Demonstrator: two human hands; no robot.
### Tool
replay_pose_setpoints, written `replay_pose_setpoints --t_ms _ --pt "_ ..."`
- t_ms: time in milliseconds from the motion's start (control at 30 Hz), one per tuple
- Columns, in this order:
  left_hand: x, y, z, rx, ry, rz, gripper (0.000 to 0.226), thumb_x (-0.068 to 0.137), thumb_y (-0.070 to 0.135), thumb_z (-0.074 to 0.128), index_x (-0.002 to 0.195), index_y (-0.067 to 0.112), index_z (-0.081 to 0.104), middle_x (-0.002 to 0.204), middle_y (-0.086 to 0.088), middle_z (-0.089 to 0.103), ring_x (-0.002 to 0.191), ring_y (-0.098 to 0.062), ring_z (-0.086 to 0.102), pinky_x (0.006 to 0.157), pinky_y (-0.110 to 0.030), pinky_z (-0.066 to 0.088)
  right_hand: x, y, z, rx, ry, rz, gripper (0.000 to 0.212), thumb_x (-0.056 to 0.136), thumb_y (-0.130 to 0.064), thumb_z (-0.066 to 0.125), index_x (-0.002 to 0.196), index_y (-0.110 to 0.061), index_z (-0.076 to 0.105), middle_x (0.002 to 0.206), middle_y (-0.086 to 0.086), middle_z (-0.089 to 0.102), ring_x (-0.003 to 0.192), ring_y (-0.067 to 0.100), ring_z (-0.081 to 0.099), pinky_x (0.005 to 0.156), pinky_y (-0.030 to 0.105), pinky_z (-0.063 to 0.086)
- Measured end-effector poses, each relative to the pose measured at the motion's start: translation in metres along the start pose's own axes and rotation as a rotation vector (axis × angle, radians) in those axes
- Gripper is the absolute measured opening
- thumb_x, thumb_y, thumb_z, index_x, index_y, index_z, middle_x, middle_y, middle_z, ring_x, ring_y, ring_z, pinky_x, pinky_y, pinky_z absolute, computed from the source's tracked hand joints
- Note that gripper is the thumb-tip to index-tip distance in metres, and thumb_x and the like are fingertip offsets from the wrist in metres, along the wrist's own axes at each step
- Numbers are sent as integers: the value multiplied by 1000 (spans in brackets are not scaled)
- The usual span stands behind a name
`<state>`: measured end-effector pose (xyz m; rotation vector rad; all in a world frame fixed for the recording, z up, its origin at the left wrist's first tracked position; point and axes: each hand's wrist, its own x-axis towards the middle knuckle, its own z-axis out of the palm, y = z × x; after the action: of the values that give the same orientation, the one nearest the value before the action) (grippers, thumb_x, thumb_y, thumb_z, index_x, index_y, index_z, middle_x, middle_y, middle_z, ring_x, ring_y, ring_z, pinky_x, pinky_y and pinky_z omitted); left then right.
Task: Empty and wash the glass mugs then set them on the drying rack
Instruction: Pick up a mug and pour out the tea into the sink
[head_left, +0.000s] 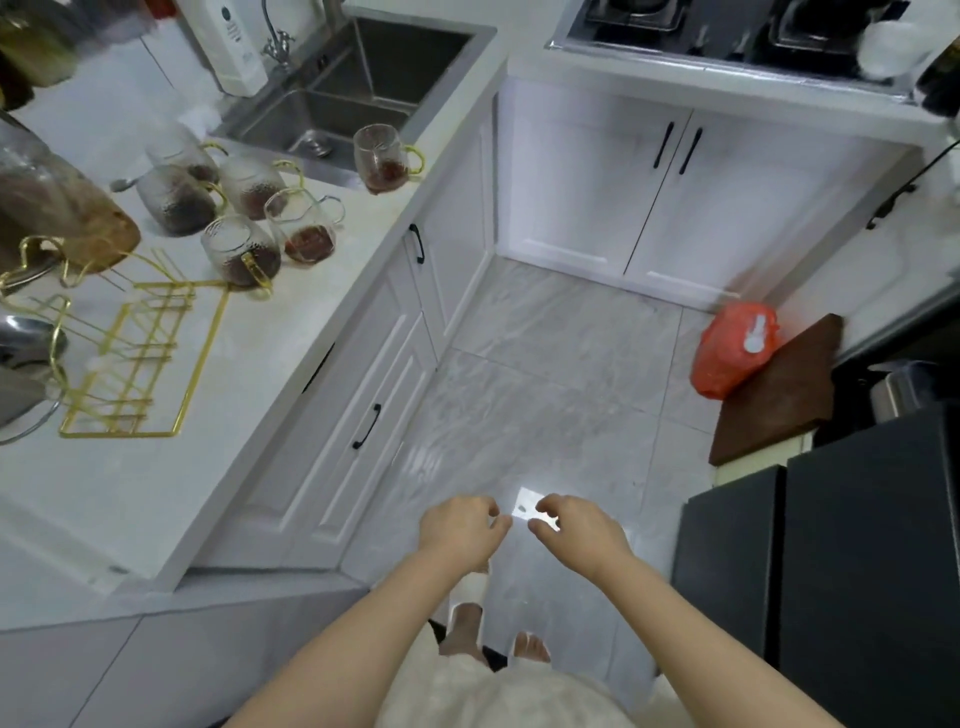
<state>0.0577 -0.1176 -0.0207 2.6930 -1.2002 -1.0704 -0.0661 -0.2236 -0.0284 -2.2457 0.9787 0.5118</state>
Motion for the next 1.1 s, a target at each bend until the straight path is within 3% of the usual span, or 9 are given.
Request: replay_pose_setpoints --t_ms 567,900,1100 --pt "140 24 -97 134 -16 125 37 93 41 41 116 20 61 114 -5 66 106 -25 60 85 -30 46 117 -8 -103 38 82 119 43 94 -43 45 132 -23 50 133 -2 56 119 18 55 91 31 45" --pt "230 112 -136 76 15 -5 37 94 42 39 116 23 61 115 -3 66 107 -24 60 84 -31 46 207 54 -201 -6 30 44 44 93 -44 46 132 -23 51 131 -1 58 119 20 55 93 32 46" --pt "272 149 -162 -118 95 -124 34 92 43 43 115 25 61 112 2 67 105 -20 61 85 -30 49 257 80 -259 -92 -8 -51 43 93 -41 45 130 -20 52 130 3 59 119 22 55 92 34 47"
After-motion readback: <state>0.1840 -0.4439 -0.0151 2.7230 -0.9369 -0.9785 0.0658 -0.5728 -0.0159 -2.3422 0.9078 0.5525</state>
